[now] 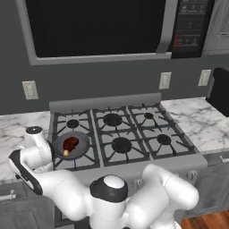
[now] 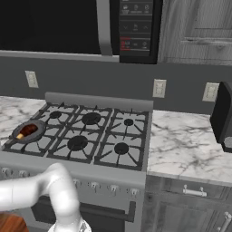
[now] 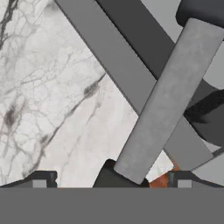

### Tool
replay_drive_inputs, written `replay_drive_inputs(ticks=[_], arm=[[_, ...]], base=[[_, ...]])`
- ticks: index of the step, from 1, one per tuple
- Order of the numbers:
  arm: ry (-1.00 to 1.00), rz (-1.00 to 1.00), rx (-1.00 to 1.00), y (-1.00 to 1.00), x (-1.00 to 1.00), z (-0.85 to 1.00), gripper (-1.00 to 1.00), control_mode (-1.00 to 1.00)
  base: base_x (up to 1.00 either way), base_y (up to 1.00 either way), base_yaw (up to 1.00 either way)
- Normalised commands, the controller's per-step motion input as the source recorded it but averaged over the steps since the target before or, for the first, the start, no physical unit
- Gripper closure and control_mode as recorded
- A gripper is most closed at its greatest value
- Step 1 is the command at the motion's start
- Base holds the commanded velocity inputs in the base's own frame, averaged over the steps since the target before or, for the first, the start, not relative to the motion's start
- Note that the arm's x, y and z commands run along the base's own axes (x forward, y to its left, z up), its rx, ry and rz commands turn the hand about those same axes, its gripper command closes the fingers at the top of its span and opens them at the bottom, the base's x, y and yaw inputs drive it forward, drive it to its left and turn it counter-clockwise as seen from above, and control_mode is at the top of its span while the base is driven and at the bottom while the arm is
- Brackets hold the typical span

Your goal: Pick up the pan with the steak in it and place it on the dining table. Then place the steak on the plate.

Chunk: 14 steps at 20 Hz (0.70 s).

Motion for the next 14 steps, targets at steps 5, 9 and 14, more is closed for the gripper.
replay_drive_inputs(ticks=[5, 9, 14], arm=[[0.02, -0.06, -0.04, 0.25, 0.26, -0.01, -1.00, -1.00], [0.01, -0.05, 0.00, 0.03, 0.13, 0.00, -1.00, -1.00], [0.00, -0.04, 0.10, -0.13, 0.00, 0.16, -1.00, -1.00]], base=[[0.00, 0.00, 0.00], [0.00, 0.00, 0.00], [0.00, 0.00, 0.00]])
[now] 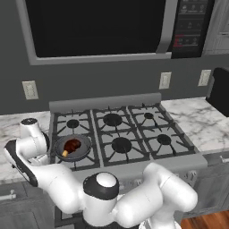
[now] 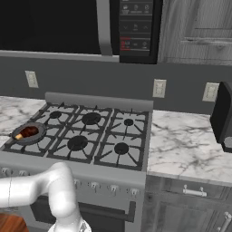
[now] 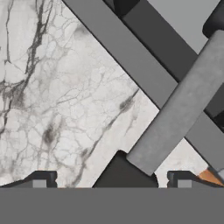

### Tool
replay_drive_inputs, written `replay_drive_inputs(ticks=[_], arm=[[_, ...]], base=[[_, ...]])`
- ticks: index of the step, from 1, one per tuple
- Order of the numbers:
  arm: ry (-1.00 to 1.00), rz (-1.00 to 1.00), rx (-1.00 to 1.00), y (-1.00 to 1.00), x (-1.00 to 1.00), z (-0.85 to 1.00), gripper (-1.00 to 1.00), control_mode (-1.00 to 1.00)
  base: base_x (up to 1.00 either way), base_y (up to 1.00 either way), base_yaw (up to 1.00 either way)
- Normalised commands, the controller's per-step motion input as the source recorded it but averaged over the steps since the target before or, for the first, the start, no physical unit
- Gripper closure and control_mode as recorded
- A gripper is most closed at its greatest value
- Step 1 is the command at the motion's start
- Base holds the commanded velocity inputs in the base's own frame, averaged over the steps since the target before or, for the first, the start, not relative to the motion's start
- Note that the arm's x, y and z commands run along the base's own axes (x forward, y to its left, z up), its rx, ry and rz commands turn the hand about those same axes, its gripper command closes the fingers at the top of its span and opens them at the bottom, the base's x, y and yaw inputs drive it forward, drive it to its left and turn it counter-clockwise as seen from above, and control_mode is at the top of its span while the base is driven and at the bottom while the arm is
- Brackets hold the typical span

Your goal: Pick up the pan with the steak in it and place it on the dining table. Then place the steak on the plate.

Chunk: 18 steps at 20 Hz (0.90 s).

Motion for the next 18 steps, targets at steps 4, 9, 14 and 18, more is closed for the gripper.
replay_drive_inputs(ticks=[4, 9, 14, 18], arm=[[0.00, -0.08, 0.03, -0.02, 0.10, 0.05, -1.00, -1.00], [0.02, -0.11, -0.08, 0.03, 0.19, -0.30, -1.00, -1.00], [0.01, -0.07, -0.10, 0.15, 0.24, -0.35, -1.00, -1.00], [0.01, -0.01, -0.02, 0.03, 0.02, -0.07, 1.00, -1.00]], base=[[0.00, 0.00, 0.00], [0.00, 0.00, 0.00], [0.00, 0.00, 0.00], [0.00, 0.00, 0.00]])
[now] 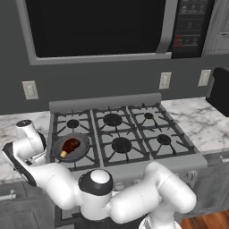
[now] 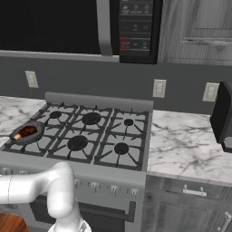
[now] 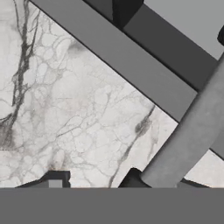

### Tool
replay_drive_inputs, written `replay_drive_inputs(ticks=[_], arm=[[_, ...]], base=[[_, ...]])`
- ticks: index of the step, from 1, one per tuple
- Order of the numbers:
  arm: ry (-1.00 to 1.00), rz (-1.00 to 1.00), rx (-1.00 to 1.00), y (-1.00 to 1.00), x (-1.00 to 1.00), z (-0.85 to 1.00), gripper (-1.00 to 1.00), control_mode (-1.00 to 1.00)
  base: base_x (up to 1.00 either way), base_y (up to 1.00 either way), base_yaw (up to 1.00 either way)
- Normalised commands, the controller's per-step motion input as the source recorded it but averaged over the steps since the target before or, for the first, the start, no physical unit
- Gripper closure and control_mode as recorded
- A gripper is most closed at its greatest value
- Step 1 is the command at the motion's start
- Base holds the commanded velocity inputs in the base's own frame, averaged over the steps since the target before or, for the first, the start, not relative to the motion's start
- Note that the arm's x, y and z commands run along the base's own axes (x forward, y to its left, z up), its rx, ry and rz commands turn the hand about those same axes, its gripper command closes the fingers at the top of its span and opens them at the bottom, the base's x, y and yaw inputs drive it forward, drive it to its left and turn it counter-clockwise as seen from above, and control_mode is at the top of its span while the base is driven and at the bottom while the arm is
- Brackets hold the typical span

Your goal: Pick up the pan with the steak in it and place it on the dining table. Then place the steak on the plate.

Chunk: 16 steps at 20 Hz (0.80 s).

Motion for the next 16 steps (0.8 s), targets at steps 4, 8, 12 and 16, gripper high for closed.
replay_drive_inputs(ticks=[4, 8, 12, 16], arm=[[0.00, -0.10, 0.00, -0.02, -0.02, 0.24, 1.00, -1.00], [0.02, -0.15, 0.00, -0.28, -0.24, 0.60, 1.00, -1.00], [0.00, -0.10, 0.00, -0.56, -0.54, 0.64, 1.00, -1.00], [-0.02, 0.02, -0.01, -0.65, -0.84, 0.44, 1.00, -1.00]], base=[[0.00, 0.00, 0.00], [0.00, 0.00, 0.00], [0.00, 0.00, 0.00], [0.00, 0.00, 0.00]])
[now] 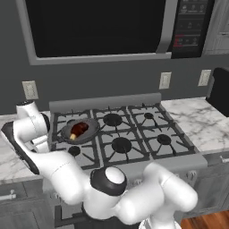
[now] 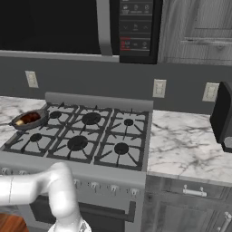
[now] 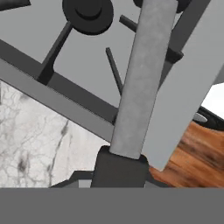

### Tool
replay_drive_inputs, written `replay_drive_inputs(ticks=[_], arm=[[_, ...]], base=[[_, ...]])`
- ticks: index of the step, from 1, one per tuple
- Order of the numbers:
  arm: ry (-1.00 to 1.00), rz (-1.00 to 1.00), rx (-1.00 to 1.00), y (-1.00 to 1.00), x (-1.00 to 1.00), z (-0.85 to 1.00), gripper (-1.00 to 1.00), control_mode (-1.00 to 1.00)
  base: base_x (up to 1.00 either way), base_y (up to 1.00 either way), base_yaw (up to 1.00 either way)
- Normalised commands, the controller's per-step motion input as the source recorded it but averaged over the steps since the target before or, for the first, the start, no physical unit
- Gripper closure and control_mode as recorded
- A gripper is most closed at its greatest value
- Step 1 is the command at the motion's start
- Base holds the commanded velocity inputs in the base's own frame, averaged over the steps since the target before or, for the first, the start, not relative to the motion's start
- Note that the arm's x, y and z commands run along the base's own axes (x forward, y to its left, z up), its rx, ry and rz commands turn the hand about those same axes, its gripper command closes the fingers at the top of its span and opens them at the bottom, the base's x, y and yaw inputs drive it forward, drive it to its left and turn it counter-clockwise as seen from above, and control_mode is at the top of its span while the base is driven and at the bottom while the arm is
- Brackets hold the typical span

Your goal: Pick up the pan with the steak in it and place it on the dining table. Then place the steak on the plate.

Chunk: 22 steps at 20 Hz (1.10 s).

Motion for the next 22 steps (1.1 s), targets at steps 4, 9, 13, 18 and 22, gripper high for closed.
replay_drive_inputs(ticks=[4, 9, 13, 18, 22], arm=[[-0.07, 0.10, 0.00, -0.59, -0.92, 0.37, 1.00, -1.00], [-0.07, 0.16, 0.00, -0.53, -0.85, 0.31, 1.00, -1.00], [-0.03, 0.17, 0.06, -0.50, -0.86, 0.25, 1.00, -1.00], [0.00, 0.18, 0.11, -0.42, -0.83, 0.25, 1.00, -1.00], [0.00, 0.22, 0.17, -0.26, -0.72, 0.31, 1.00, -1.00]], base=[[0.00, 0.00, 0.00], [0.00, 0.00, 0.00], [0.00, 0.00, 0.00], [0.00, 0.00, 0.00], [0.00, 0.00, 0.00]])
